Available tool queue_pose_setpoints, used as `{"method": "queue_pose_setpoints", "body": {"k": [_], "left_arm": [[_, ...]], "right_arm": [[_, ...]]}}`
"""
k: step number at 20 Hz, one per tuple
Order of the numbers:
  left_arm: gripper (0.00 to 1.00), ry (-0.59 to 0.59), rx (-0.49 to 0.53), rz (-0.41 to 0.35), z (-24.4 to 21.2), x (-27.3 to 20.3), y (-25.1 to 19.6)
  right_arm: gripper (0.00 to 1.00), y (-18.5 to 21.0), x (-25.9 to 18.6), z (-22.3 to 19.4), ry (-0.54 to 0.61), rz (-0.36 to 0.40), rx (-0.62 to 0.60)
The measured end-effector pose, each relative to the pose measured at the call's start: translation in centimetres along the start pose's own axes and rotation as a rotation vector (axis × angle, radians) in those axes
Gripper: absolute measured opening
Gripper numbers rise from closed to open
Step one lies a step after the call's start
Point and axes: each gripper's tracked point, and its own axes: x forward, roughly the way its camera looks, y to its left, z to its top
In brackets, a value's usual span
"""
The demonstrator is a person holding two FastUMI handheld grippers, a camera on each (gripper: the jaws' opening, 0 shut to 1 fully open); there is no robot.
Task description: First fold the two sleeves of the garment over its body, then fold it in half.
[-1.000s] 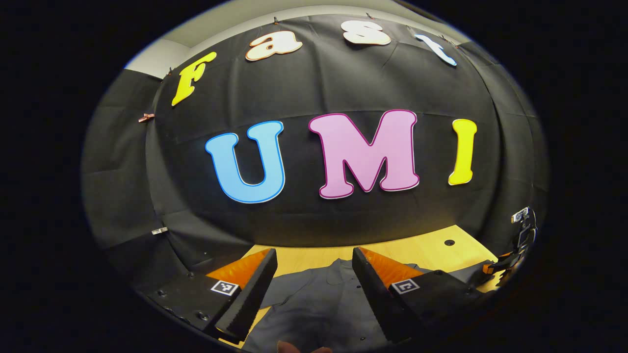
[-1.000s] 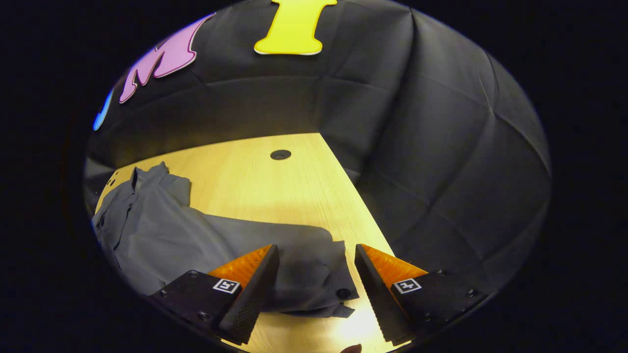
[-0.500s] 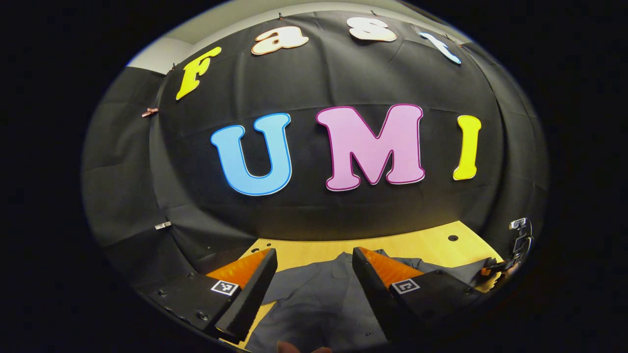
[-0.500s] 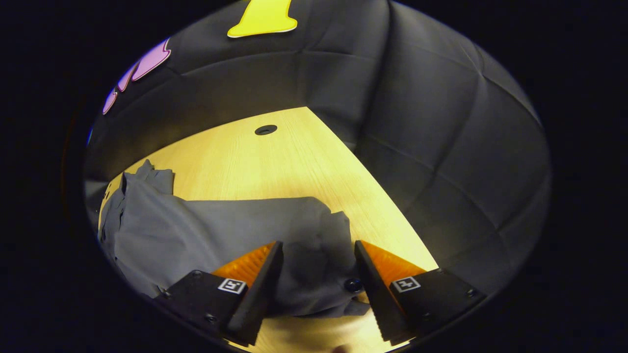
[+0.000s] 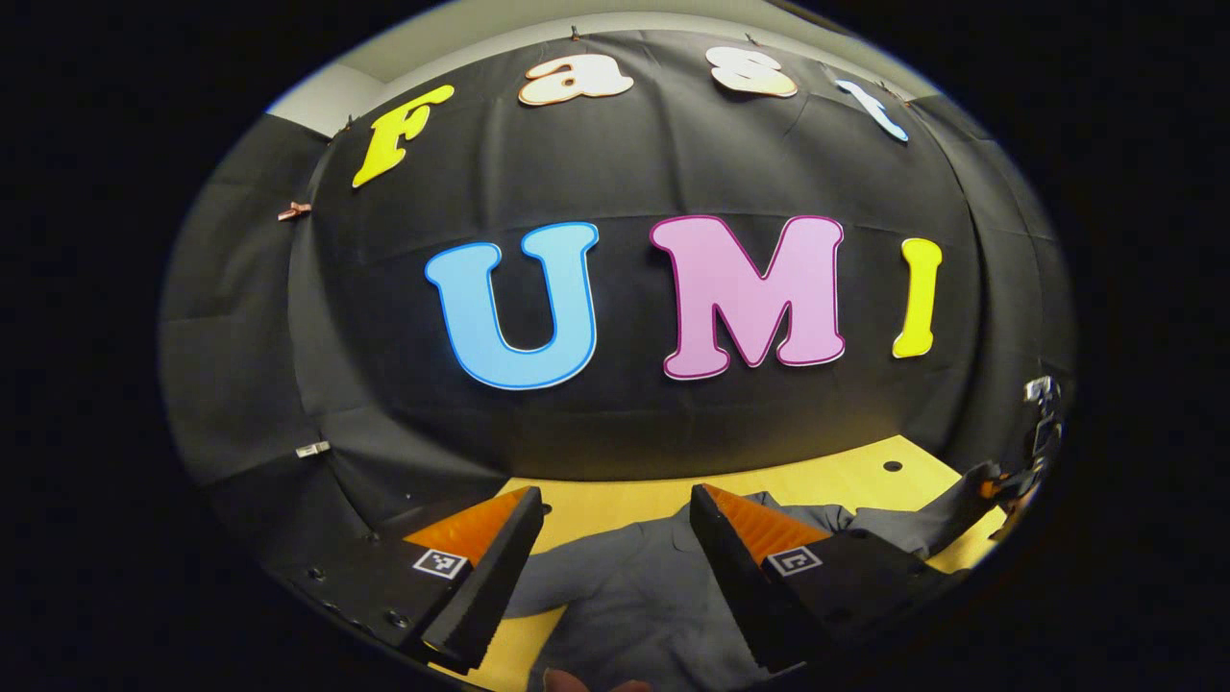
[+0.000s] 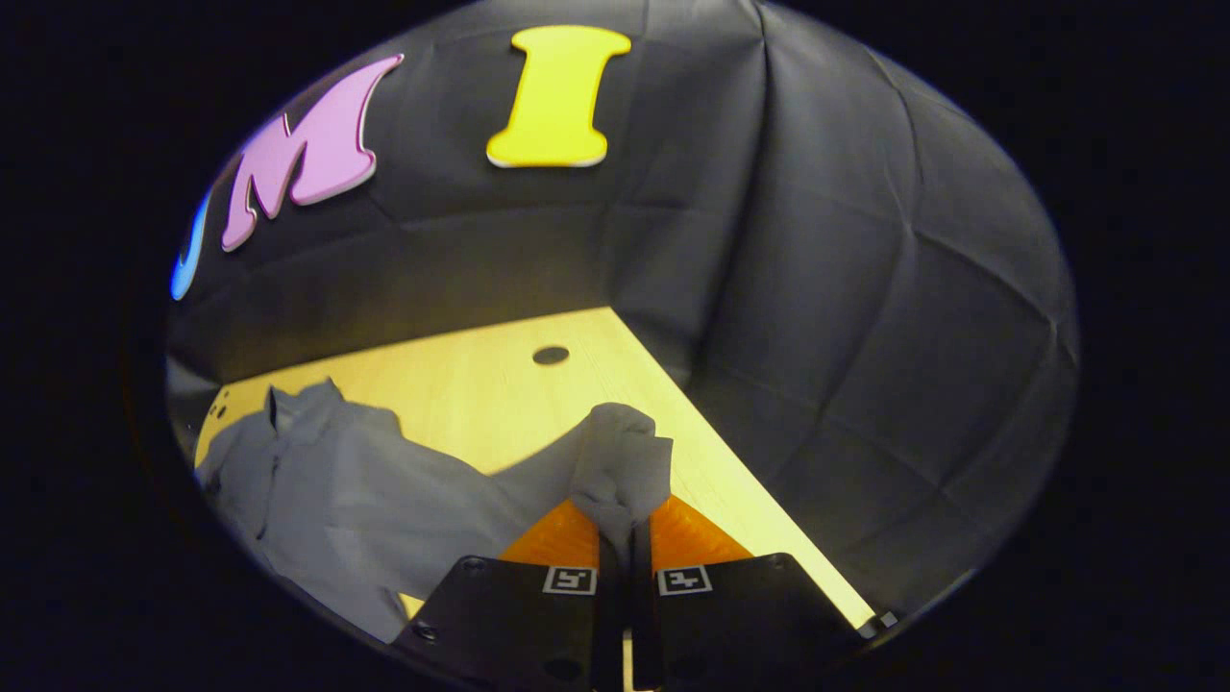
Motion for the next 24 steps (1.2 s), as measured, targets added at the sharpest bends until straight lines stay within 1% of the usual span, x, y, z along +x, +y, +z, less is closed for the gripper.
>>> {"method": "queue_pose_setpoints", "body": {"k": [2,4,8,11,13,16,20,24], "left_arm": [[0.97,-0.02,-0.004,-0.021,-0.1,-0.1,1.6],[0.97,-0.027,-0.023,-0.037,-0.6,-0.3,3.2],[0.97,-0.026,-0.061,-0.044,-2.0,-0.6,6.6],[0.98,-0.04,-0.06,-0.042,-2.7,-0.6,9.4],[0.97,-0.048,-0.062,-0.036,-3.2,-0.5,11.2],[0.97,-0.047,-0.088,-0.027,-4.2,-0.5,13.7],[0.97,-0.058,-0.08,-0.009,-5.4,-1.0,17.1],[0.97,-0.042,-0.087,0.013,-7.1,-1.4,20.1]], "right_arm": [[0.08,1.5,-3.1,2.6,-0.057,0.009,0.01],[0.08,3.8,-5.6,5.1,-0.107,0.026,0.018],[0.08,8.8,-9.9,8.8,-0.185,0.069,-0.008],[0.08,13.6,-12.3,11.1,-0.238,0.135,-0.02],[0.08,17.7,-13.7,11.4,-0.252,0.213,-0.041],[0.08,22.7,-15.7,11.2,-0.265,0.277,-0.073],[0.08,29.3,-17.0,9.9,-0.266,0.331,-0.08],[0.08,35.1,-17.0,7.3,-0.223,0.38,-0.112]]}}
